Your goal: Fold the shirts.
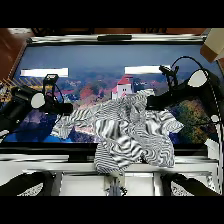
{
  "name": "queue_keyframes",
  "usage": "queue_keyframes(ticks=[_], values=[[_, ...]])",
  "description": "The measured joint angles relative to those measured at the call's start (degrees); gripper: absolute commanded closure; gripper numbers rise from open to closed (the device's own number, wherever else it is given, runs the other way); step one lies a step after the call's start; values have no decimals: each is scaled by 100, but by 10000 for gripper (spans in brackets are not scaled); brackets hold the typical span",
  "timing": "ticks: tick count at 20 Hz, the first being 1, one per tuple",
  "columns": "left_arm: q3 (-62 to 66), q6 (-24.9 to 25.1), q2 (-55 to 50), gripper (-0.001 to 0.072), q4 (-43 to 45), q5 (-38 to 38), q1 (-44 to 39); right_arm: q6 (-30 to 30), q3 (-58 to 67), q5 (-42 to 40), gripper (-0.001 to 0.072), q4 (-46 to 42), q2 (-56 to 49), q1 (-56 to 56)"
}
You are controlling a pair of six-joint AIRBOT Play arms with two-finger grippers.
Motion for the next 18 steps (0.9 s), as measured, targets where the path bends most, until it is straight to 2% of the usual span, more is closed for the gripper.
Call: queue_keyframes(ticks=[3, 6, 11, 18], values=[[306, 343, -31, 147, -474, -129, -131, 164, -2, 50, 644, -229, 57, 2], [422, 503, -243, 147, -1054, 107, -433, 238, -2, 190, 644, -396, 85, 15], [487, 656, -968, 147, -1657, 1386, -1139, 201, 2, 511, 645, -719, 195, 339], [496, 822, -1926, 151, -1888, 3193, -1714, 66, 326, 638, 645, -918, 629, 741]])
